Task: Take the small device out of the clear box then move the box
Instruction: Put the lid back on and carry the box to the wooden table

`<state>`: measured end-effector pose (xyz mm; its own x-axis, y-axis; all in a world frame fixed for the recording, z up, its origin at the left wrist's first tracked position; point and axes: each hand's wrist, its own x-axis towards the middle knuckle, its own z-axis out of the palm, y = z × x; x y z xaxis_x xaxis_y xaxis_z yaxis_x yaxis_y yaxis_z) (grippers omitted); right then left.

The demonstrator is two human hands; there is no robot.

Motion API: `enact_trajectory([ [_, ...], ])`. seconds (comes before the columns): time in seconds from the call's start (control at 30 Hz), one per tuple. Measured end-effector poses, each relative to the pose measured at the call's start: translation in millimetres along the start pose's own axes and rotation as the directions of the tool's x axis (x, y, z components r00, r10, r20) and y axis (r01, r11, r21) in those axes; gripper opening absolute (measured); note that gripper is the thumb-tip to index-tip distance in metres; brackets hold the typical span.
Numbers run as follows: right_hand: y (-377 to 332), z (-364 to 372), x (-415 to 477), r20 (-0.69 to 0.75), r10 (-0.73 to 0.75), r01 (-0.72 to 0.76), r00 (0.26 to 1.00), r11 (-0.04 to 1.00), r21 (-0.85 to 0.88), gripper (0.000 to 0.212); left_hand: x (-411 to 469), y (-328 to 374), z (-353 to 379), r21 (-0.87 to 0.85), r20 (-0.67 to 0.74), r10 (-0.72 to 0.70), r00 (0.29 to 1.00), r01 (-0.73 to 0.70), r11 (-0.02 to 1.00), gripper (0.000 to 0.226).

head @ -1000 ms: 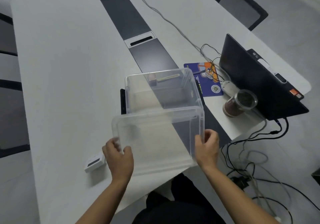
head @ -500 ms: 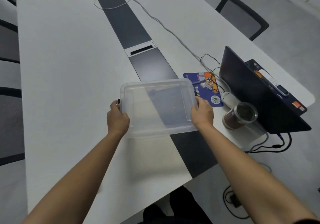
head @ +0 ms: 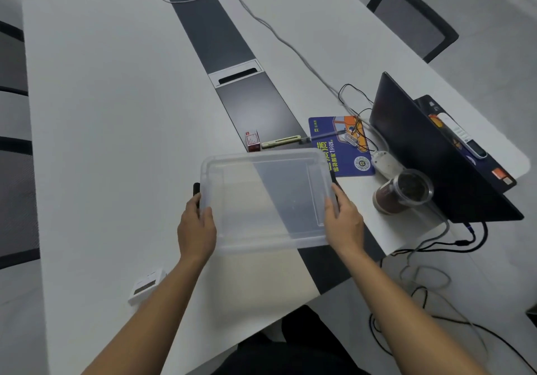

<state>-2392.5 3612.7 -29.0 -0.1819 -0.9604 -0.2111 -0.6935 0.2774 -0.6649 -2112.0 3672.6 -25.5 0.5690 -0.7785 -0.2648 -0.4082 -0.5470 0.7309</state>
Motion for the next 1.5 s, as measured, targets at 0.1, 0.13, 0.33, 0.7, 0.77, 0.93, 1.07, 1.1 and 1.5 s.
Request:
enact_trajectory([
  [0.1, 10.8, -5.5, -25.6, 0.002, 0.024, -0.024, 1.0, 1.0, 0.014, 0.046, -26.2, -14.5, -2.7, -0.015, -0.024, -0.015, 1.0, 0.014, 1.0, 0.047],
  [0.13, 13.5, -7.2, -33.3, 0.004, 0.034, -0.034, 0.999, 0.999, 0.031, 0.045, -34.0, -18.3, -4.5, -0.011, -0.031, -0.024, 0.999, 0.023, 1.0, 0.047],
  [0.33, 23.8, -6.8, -42.6, -0.026, 0.198, -0.194, 0.98, 0.973, 0.129, 0.068, -43.8, -31.3, -12.2, -0.165, -0.099, -0.263, 0.96, 0.245, 0.955, 0.069],
  [0.7, 25.0, -15.6, -19.5, 0.116, 0.279, -0.299, 0.953, 0.925, 0.234, 0.092, -31.9, -30.2, -22.6, -0.228, 0.098, -0.288, 0.953, 0.303, 0.925, 0.054],
  [0.77, 19.5, -15.7, -20.1, 0.168, 0.245, -0.273, 0.955, 0.946, 0.173, 0.099, -37.0, -23.1, -18.3, -0.14, 0.081, -0.236, 0.968, 0.246, 0.959, 0.067],
  [0.93, 18.4, -11.7, -22.7, 0.183, 0.177, -0.193, 0.967, 0.978, 0.073, 0.098, -47.8, -17.9, -5.8, -0.083, 0.034, -0.185, 0.982, 0.187, 0.979, 0.088],
  [1.07, 16.2, -12.7, -26.1, 0.121, 0.137, -0.141, 0.983, 0.99, 0.026, 0.097, -49.2, -18.5, -2.6, -0.066, -0.014, -0.187, 0.982, 0.186, 0.98, 0.085],
  [1.1, 15.9, -12.3, -26.9, 0.106, 0.131, -0.134, 0.986, 0.991, 0.017, 0.093, -49.7, -18.8, -2.0, -0.071, -0.028, -0.186, 0.982, 0.184, 0.98, 0.082],
  [1.5, 14.1, -14.8, -30.4, 0.058, 0.102, -0.101, 0.993, 0.995, -0.016, 0.092, -59.8, -16.0, 2.8, -0.068, -0.068, -0.114, 0.991, 0.11, 0.992, 0.073],
])
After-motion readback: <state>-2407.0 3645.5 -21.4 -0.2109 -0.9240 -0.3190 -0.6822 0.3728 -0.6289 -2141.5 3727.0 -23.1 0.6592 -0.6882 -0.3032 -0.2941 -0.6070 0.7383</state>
